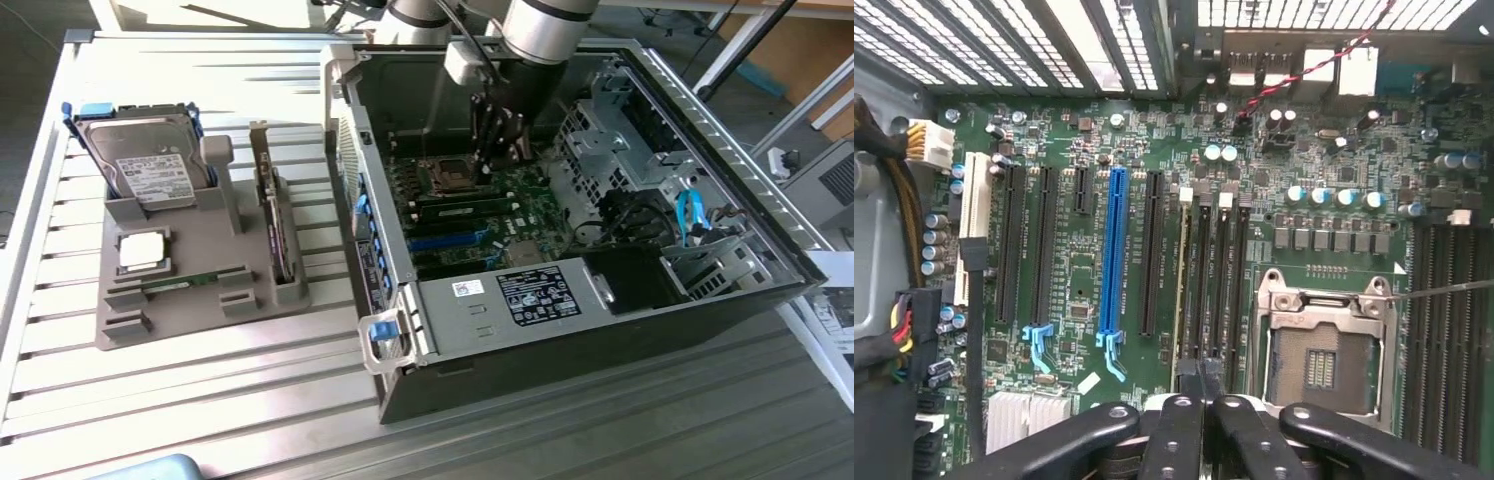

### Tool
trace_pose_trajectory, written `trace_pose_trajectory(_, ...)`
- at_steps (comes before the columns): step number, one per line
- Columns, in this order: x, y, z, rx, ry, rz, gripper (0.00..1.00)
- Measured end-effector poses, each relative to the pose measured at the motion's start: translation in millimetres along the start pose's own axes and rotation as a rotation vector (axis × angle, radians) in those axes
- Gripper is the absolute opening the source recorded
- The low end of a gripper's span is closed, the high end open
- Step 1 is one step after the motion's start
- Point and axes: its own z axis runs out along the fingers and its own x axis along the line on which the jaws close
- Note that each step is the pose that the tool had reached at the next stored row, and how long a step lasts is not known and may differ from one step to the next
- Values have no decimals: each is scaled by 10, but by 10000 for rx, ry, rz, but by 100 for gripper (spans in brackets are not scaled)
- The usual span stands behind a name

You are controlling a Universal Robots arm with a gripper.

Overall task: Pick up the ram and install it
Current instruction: 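Insert the ram into the slot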

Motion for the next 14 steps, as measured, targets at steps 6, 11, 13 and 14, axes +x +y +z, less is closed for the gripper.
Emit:
trace_pose_trajectory(6,12,11,-137,13,2,2,11)
trace_pose_trajectory(11,12,-5,-126,13,3,8,11)
trace_pose_trajectory(13,16,-77,-123,12,7,6,11)
trace_pose_trajectory(14,20,-143,-122,12,7,8,11)
